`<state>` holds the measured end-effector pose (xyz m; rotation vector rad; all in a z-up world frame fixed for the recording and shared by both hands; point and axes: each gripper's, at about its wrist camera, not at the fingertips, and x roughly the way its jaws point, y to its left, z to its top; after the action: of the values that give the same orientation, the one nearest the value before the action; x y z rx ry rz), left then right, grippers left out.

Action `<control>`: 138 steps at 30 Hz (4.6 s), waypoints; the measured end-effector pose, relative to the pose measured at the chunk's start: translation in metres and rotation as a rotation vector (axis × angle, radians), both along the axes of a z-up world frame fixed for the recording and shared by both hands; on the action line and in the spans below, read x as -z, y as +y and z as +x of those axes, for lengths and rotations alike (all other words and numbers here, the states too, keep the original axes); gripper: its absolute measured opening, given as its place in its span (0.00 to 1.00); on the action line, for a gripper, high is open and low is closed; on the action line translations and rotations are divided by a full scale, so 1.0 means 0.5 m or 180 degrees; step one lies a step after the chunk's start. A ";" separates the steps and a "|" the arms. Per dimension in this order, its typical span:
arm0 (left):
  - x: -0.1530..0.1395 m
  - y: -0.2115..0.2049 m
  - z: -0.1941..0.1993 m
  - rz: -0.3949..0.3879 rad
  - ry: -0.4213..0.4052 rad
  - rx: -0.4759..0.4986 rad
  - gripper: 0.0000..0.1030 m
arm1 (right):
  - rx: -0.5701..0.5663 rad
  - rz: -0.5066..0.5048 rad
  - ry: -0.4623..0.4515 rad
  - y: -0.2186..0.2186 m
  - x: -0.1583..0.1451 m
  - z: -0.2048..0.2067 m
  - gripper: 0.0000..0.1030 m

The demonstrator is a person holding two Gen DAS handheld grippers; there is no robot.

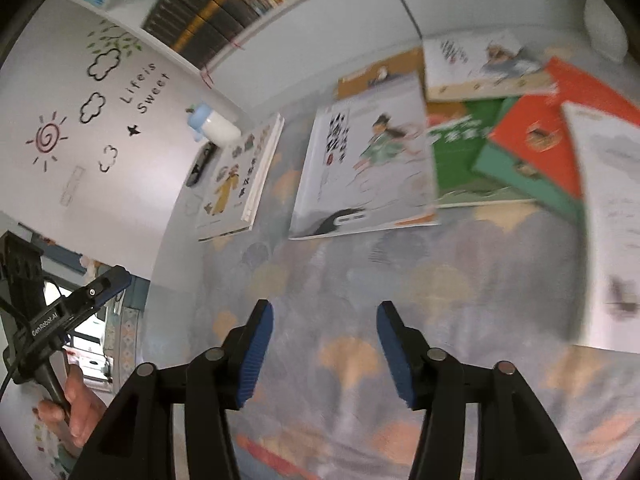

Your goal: Organize books

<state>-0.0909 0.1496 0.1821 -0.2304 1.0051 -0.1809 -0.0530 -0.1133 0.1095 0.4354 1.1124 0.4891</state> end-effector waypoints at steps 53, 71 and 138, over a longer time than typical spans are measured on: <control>0.302 -0.606 0.124 -0.0436 0.0968 0.1039 0.46 | 0.1038 -0.0670 0.0171 -0.583 0.163 -0.014 0.25; 0.272 -0.583 -0.019 -0.0195 0.0917 0.1272 0.58 | 0.0788 -0.0067 0.0458 -0.563 0.193 -0.193 0.30; 0.319 -0.185 0.021 -0.1251 0.1383 0.1012 0.39 | 0.0489 -0.0204 0.0613 -0.151 0.204 -0.126 0.25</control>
<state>-0.0802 0.0571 0.0225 -0.4815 1.4330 -0.6414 -0.1162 -0.1887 0.0073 0.5156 1.2654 0.2799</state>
